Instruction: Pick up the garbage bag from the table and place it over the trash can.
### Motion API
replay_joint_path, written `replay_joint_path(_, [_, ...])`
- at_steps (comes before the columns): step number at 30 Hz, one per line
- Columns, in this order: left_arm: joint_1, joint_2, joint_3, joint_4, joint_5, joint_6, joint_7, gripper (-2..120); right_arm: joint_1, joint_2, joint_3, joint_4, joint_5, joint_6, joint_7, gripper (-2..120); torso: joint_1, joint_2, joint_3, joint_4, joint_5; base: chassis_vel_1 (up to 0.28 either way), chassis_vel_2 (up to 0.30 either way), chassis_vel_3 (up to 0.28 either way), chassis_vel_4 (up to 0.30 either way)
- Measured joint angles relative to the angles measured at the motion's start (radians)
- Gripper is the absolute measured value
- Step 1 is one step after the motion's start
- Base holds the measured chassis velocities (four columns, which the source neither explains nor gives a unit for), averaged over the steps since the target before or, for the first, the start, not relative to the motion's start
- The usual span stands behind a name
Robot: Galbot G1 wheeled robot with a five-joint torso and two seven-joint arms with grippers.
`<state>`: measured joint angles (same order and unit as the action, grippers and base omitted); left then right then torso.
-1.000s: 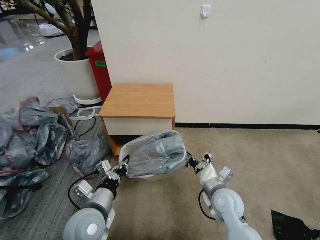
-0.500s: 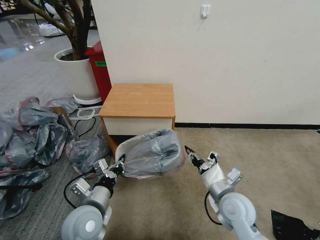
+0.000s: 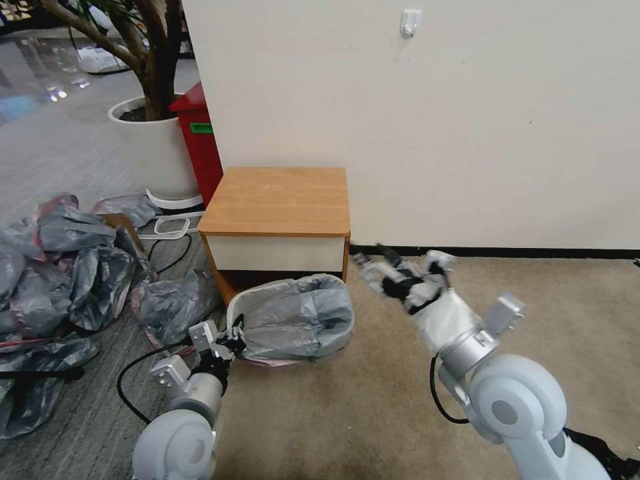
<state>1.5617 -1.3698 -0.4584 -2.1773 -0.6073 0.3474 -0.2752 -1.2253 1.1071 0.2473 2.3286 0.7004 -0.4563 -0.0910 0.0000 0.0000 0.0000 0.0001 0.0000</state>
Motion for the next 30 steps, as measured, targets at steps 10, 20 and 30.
replay_joint_path(10, [0.019, 0.021, 0.032, -0.056, 0.207, -0.046, 0.046, 6, 0.093, -0.149, -0.210, -0.051, -0.288, -0.029, -0.085, 37, 0.000, 0.000, 0.000, -0.0001, 0.0000, 0.000, 0.000, 0.000, 0.000])
replay_joint_path(20, [0.022, 0.025, 0.063, -0.065, 0.314, -0.086, 0.063, 6, 0.130, -0.155, -0.294, -0.073, -0.400, -0.056, -0.086, 2, 0.000, 0.000, 0.000, -0.0001, -0.0001, 0.000, 0.000, 0.000, 0.000])
replay_joint_path(30, [0.021, 0.024, 0.071, -0.057, 0.352, -0.109, 0.082, 6, 0.181, -0.157, -0.332, -0.084, -0.404, -0.085, -0.075, 0, 0.000, 0.000, 0.000, -0.0001, 0.0000, 0.000, 0.000, 0.000, 0.000])
